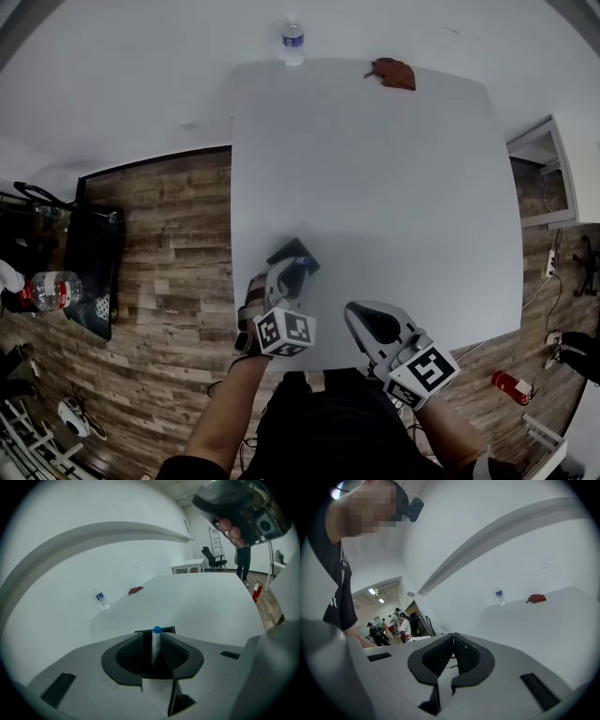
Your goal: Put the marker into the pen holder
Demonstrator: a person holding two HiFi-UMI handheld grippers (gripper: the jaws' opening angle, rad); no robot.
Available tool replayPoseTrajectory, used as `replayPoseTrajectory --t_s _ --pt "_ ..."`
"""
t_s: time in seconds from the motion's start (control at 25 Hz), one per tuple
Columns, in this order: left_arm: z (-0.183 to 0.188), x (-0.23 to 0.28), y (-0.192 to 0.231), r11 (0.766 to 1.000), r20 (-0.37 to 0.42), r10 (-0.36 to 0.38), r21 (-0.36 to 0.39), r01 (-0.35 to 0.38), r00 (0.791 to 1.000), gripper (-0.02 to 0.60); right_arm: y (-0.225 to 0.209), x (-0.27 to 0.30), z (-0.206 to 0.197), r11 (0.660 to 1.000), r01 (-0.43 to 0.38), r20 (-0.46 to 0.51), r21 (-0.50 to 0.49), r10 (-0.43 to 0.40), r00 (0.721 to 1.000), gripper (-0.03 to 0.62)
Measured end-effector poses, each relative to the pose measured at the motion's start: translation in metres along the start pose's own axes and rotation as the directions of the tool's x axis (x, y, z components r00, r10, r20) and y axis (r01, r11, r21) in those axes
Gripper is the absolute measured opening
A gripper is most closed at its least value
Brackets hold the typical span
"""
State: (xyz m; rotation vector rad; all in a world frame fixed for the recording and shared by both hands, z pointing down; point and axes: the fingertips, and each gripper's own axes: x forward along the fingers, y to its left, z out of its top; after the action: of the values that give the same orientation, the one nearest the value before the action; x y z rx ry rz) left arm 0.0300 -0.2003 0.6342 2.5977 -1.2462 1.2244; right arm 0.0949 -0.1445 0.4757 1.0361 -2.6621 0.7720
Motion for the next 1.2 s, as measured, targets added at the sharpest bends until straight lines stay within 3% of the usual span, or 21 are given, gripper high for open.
replayPoseTrajectory --t_s 0.4,0.68,0.88,1.2 --pt "0.030 -0.050 0.009 0.998 0.102 0.031 -0.065 -0.024 0.994 0.092 0.023 0.008 0.013 0.998 -0.039 0.039 -0.047 0.040 0.998 0.017" --pt "0.054 -0.100 0.019 0.990 0.206 0.059 -0.136 -0.032 0.977 0.049 0.049 0.011 0.021 0.995 -0.058 0.069 -0.087 0.064 0.996 0.017" --pt "0.066 -0.143 0.028 0.974 0.287 0.087 -0.226 -0.021 0.954 0.012 0.070 0.009 0.026 0.991 -0.060 0.097 -0.120 0.071 0.993 0.017" --pt "0.084 -0.220 0.033 0.926 0.426 0.104 -0.372 0.069 0.898 0.005 0.109 0.004 0.028 0.985 -0.080 0.127 -0.152 0.099 0.987 0.017"
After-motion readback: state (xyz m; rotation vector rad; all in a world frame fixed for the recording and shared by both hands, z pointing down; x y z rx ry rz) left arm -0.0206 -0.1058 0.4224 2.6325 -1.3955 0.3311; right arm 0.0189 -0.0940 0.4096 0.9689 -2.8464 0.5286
